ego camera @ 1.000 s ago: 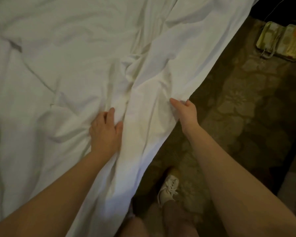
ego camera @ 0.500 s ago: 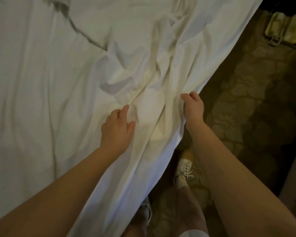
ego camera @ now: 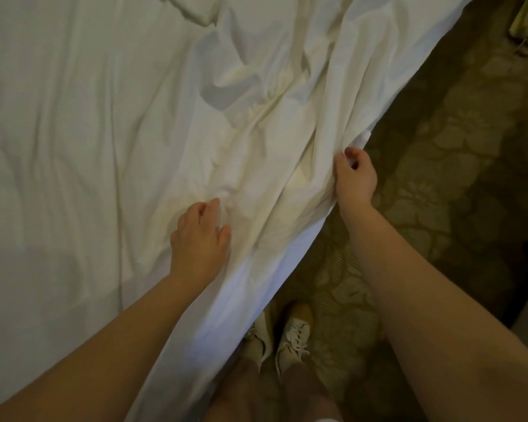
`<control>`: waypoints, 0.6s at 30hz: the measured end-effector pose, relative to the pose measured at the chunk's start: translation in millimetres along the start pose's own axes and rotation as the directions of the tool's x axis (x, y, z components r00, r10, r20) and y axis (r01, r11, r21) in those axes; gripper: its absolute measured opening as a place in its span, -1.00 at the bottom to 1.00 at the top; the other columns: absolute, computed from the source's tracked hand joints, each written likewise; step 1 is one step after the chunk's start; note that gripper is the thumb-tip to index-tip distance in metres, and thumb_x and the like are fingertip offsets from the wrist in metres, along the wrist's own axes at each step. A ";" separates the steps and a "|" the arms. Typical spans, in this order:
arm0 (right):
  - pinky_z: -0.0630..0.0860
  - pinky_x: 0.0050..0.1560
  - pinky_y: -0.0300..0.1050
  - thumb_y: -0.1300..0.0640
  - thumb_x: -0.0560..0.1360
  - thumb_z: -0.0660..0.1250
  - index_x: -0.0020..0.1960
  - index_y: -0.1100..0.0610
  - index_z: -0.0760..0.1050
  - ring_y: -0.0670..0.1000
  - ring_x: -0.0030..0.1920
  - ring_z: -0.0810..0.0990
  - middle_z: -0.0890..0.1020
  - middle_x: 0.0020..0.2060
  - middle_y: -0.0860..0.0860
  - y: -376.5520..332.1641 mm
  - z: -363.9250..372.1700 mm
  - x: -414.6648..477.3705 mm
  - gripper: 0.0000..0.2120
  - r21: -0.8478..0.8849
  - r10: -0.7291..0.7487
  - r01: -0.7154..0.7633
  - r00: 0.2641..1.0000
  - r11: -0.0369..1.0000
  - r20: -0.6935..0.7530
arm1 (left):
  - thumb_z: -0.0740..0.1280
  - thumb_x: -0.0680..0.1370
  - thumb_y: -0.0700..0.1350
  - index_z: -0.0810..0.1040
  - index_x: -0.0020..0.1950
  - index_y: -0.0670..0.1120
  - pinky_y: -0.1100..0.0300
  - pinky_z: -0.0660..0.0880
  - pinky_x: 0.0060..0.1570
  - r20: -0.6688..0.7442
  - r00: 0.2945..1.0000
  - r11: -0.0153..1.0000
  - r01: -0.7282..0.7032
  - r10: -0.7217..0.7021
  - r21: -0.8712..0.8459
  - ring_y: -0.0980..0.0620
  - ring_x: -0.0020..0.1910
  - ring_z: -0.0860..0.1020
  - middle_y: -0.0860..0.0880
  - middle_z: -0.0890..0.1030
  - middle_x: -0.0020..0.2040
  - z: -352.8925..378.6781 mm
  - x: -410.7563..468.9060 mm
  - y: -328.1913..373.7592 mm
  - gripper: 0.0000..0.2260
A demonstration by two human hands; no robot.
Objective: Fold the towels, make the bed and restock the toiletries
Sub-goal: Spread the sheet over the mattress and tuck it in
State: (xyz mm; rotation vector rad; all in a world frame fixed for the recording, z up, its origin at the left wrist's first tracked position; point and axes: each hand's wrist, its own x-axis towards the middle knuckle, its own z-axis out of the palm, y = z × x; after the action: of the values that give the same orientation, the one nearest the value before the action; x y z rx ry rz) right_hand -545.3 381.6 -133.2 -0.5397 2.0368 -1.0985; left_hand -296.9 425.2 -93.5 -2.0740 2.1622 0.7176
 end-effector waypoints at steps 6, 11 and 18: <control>0.34 -0.26 -0.30 0.15 0.54 0.23 -0.30 0.06 0.39 -0.14 -0.39 0.33 0.40 -0.40 -0.10 -5.8 -9.5 -8.9 -0.76 0.249 0.107 -0.079 0.989 0.965 -0.104 | 0.20 0.60 -0.04 0.25 0.48 -0.12 -0.12 0.34 0.22 0.001 0.998 0.997 0.063 -0.063 -0.038 -0.21 0.29 0.35 -0.20 0.35 0.36 7.3 -23.1 -4.6 -0.54; 0.48 0.08 -0.16 0.03 0.54 0.29 0.31 0.09 0.46 -0.05 0.06 0.54 0.58 0.11 -0.05 2.0 -2.9 -29.3 -0.64 0.278 0.216 -0.244 0.968 0.929 0.128 | 0.21 0.59 -0.06 0.26 0.47 -0.14 -0.11 0.34 0.24 0.017 0.998 0.998 0.059 -0.059 -0.026 -0.20 0.30 0.36 -0.21 0.36 0.36 6.6 -35.3 -16.7 -0.54; 0.53 -0.08 -0.26 0.03 0.55 0.30 0.02 0.08 0.55 -0.13 -0.09 0.58 0.62 -0.12 -0.09 -5.5 0.2 -50.4 -0.86 0.373 0.213 -0.265 0.961 0.889 0.175 | 0.25 0.58 -0.11 0.33 0.43 -0.20 -0.08 0.35 0.19 -0.019 0.999 0.998 -0.027 0.026 -0.048 -0.24 0.24 0.39 -0.26 0.44 0.28 6.1 -35.4 -41.5 -0.57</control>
State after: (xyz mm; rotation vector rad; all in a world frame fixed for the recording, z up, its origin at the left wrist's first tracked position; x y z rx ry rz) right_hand -513.2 411.5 -107.8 -0.1430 1.6545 -1.2428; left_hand -255.5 460.9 -98.2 -2.0875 2.2074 0.7638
